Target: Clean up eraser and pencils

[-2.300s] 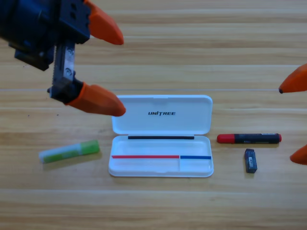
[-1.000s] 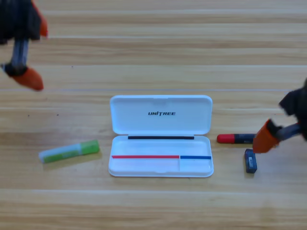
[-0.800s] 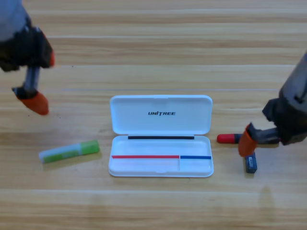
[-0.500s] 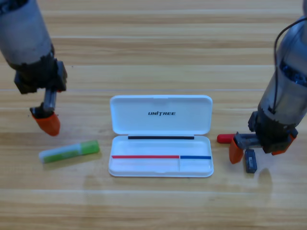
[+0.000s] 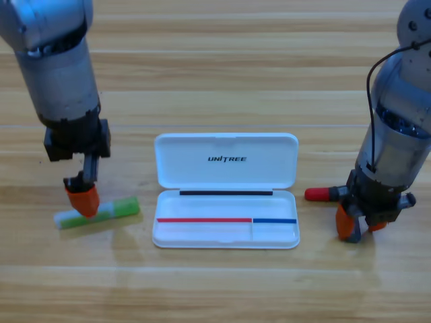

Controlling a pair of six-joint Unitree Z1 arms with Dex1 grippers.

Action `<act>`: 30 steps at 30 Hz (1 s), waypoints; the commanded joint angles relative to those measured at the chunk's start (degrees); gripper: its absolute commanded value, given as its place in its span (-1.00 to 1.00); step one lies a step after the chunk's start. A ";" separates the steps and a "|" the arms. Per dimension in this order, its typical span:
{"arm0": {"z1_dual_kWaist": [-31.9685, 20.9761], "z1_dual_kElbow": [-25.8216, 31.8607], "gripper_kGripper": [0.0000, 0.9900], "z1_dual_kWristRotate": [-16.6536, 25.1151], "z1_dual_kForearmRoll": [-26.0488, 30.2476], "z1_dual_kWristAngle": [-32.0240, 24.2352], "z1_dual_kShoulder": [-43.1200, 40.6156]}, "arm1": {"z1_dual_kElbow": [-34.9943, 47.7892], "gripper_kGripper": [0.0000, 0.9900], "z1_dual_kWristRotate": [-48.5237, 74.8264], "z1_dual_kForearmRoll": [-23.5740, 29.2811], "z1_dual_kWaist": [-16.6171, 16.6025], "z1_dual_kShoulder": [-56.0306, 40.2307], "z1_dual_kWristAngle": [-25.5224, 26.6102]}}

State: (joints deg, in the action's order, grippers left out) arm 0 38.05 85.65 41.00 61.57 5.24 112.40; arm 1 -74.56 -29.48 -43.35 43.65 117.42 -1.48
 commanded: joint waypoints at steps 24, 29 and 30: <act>-4.38 -13.93 0.99 1.19 -16.13 -1.81 4.23 | -10.78 -1.00 55.41 -13.52 10.58 -6.59 2.27; -4.74 -16.21 1.00 1.36 -19.91 -1.81 4.85 | -14.91 -1.00 62.26 -13.69 10.66 -1.31 2.09; -4.74 -16.48 1.00 1.36 -20.35 -1.81 5.02 | -15.62 -1.00 62.79 -13.69 10.75 -0.43 2.09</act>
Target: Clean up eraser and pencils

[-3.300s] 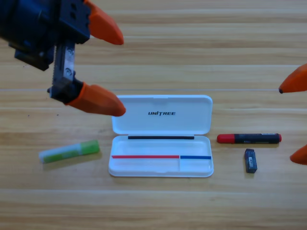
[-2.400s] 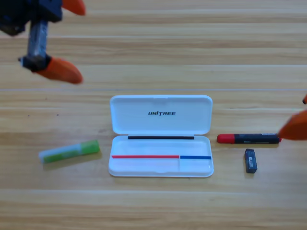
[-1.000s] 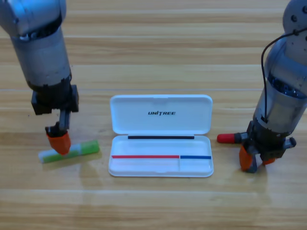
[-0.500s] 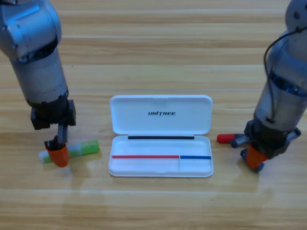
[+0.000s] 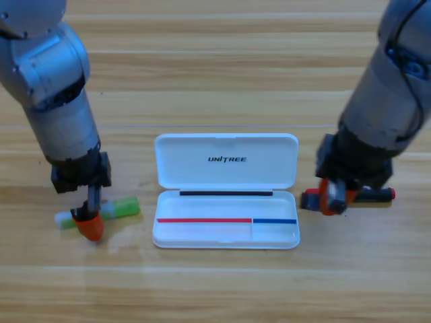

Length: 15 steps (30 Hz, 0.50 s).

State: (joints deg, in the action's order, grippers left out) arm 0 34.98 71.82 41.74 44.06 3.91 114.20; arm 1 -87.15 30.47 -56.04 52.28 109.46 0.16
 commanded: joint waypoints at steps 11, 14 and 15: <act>-2.02 -3.97 0.79 0.54 -5.92 -0.48 4.36 | -9.80 -1.00 5.39 -1.00 1.86 15.78 0.37; -2.11 -3.97 0.55 0.80 -6.18 -0.48 4.54 | -10.32 -1.00 5.48 -1.00 1.78 16.93 0.37; -2.11 -4.06 0.41 1.07 -6.45 -0.48 4.63 | -10.32 -1.00 5.48 -1.00 1.69 17.10 0.37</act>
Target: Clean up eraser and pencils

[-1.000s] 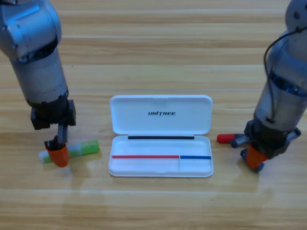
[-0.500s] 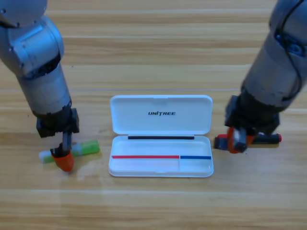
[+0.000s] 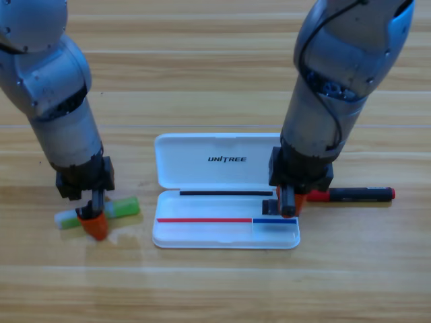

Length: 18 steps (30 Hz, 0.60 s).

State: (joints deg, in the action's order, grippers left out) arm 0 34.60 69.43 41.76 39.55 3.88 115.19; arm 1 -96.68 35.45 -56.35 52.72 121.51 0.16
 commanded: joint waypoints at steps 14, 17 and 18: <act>-1.73 -2.89 -1.00 4.30 -1.93 0.34 -0.05 | -0.17 -0.95 0.58 -0.69 0.72 6.29 0.90; -1.73 -2.98 -1.00 4.39 -1.49 0.69 -1.19 | -0.52 0.03 0.58 -0.69 0.72 6.37 0.72; -1.73 -2.98 -1.00 4.39 -1.23 0.69 -1.54 | -0.44 0.26 0.58 -0.69 0.72 6.37 0.54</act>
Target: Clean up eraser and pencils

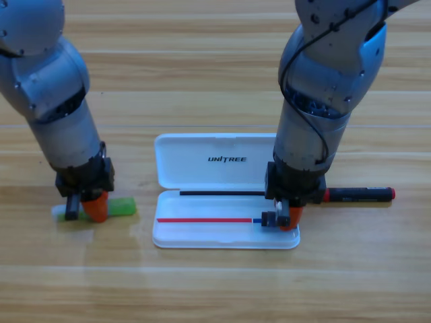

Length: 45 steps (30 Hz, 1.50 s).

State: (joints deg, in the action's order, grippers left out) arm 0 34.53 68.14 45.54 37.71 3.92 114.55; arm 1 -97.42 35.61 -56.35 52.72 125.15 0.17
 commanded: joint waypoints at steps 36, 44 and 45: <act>13.37 24.41 -1.00 -5.81 25.49 0.65 -6.27 | 5.67 0.85 18.18 -0.95 -16.24 0.00 0.27; 16.88 26.70 -1.00 -7.48 25.49 0.83 -1.26 | 2.85 0.73 19.41 0.45 -16.77 4.40 0.27; 17.15 26.87 -1.00 -7.57 25.40 0.83 -0.82 | 2.59 0.73 19.49 0.63 -16.95 4.92 0.18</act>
State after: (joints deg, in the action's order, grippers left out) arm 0 49.05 94.54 38.82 62.62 4.21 109.37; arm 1 -94.17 54.46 -57.27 37.81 125.02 -0.03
